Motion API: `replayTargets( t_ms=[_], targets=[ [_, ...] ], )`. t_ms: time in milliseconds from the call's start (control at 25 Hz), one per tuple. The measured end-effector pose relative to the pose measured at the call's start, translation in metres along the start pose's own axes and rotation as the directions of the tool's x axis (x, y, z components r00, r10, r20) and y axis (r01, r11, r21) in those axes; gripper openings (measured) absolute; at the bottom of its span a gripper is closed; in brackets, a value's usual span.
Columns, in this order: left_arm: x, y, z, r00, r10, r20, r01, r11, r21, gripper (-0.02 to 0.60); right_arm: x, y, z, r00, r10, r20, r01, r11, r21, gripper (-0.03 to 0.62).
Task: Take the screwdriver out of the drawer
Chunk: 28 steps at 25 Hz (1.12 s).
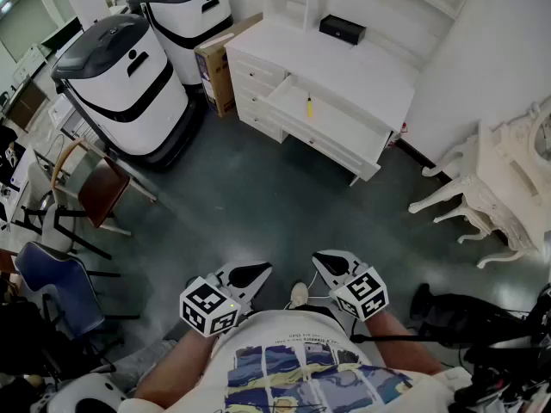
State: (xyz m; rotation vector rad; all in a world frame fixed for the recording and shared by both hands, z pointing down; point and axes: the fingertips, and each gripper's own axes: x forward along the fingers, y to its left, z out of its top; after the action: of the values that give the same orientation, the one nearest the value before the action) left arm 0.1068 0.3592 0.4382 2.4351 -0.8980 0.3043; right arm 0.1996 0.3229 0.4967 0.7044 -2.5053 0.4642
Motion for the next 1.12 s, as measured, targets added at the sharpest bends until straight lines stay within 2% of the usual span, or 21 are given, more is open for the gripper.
replayTargets(
  t_ms=[200,480,720,960,1120],
  targets=[
    [0.002,0.007,-0.003,1.000,0.008,-0.022,-0.008,1.000,0.002,0.014,-0.001,0.003,-0.003,1.000,0.013,-0.006,-0.013,1.000,-0.014,0.024],
    [0.045,-0.002,0.007,0.999,0.002,-0.032,-0.001,1.000,0.010,0.014,-0.021,-0.036,-0.019,1.000,0.006,-0.016,-0.006,1.000,0.006,0.025],
    [0.071,0.002,0.022,0.999,0.043,-0.011,-0.043,0.999,-0.011,0.014,-0.023,-0.068,-0.028,0.999,0.039,-0.007,-0.039,0.999,0.032,0.026],
    [0.083,0.029,0.035,0.998,0.069,-0.014,-0.069,0.997,-0.042,0.014,0.002,-0.087,-0.016,0.998,0.056,-0.005,-0.056,0.997,0.045,0.028],
    [0.094,0.075,0.050,0.999,0.036,0.006,-0.036,0.999,-0.030,0.014,0.038,-0.107,0.003,1.000,0.024,-0.014,-0.023,0.998,0.057,0.033]
  ],
)
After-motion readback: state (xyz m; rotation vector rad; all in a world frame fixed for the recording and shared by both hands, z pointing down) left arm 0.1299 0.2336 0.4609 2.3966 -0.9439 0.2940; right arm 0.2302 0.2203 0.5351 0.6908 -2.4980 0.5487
